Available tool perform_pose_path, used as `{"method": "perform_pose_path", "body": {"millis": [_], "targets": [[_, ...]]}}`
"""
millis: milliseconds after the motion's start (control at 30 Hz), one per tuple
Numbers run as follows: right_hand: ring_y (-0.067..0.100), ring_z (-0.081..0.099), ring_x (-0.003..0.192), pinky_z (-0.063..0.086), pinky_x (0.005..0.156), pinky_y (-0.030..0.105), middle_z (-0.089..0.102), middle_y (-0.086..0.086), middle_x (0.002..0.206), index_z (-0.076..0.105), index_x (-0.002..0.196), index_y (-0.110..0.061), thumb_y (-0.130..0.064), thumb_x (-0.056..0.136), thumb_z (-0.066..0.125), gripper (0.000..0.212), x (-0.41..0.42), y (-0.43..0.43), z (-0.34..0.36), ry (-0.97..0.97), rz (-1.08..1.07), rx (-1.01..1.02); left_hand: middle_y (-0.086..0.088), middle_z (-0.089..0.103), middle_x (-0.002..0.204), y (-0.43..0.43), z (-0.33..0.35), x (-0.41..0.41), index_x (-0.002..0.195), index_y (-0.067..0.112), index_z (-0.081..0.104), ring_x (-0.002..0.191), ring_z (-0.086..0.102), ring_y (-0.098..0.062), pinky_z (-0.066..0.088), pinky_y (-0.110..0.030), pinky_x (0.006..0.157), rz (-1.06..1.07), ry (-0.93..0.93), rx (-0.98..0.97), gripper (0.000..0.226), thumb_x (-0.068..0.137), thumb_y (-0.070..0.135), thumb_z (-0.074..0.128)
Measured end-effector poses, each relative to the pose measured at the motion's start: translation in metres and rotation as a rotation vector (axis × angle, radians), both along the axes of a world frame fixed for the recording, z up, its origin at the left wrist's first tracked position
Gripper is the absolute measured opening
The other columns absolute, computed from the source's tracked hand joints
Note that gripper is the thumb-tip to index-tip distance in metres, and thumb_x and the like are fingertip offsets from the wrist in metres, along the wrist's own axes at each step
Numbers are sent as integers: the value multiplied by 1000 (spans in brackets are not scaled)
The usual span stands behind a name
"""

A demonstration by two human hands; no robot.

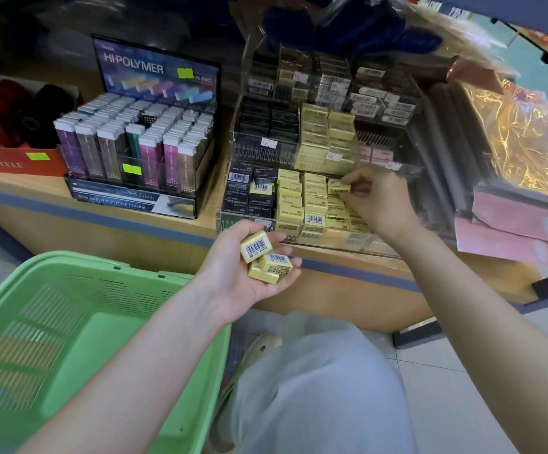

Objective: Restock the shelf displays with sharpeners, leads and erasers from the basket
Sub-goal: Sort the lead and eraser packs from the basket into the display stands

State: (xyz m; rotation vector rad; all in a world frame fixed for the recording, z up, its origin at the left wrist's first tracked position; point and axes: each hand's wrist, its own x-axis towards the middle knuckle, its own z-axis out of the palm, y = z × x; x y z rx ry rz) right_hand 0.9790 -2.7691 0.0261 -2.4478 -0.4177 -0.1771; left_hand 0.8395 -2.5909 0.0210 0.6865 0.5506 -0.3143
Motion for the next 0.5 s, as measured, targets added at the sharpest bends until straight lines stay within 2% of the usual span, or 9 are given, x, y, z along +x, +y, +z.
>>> {"method": "perform_pose_path", "body": {"millis": [133, 267, 367, 467, 500], "targets": [[10, 60, 81, 51, 82, 27, 68, -3, 92, 74, 98, -14, -16, 82, 73, 16, 5, 1, -1, -108, 37, -125, -18, 61, 87, 3, -1, 3, 93, -1, 63, 74, 63, -31, 58, -36, 62, 3, 4, -3, 29, 92, 24, 48], [12, 56, 81, 50, 82, 29, 69, 5, 100, 74, 96, -11, -13, 83, 72, 14, 10, 5, -5, -204, 58, -160, -18, 62, 86, 4, -3, 5, 93, -1, 63, 70, 64, -30, 58, -36, 61, 6, 15, 3, 30, 93, 25, 48], [13, 56, 78, 52, 80, 32, 64, 5, 97, 72, 95, -10, -11, 83, 71, 12, 9, 8, -8, -211, 53, -147, -18, 63, 85, 5, -4, 5, 92, 0, 62, 68, 65, -30, 58, -35, 59, 15, 33, 6, 32, 94, 28, 48], [4, 53, 73, 42, 71, 8, 61, -3, 93, 70, 97, -15, -16, 88, 66, 9, -17, 14, -4, -220, 50, -22, -18, 63, 86, 4, -6, 5, 89, 1, 62, 70, 64, -30, 58, -33, 57, 19, 64, 15, 37, 95, 34, 47], [0, 53, 73, 39, 69, 5, 61, -5, 93, 69, 98, -17, -18, 89, 65, 10, -31, 18, -1, -168, 88, 47, -18, 63, 86, 4, -6, 5, 89, 1, 62, 70, 64, -30, 57, -33, 55, 14, 76, 29, 38, 96, 36, 46]]}}
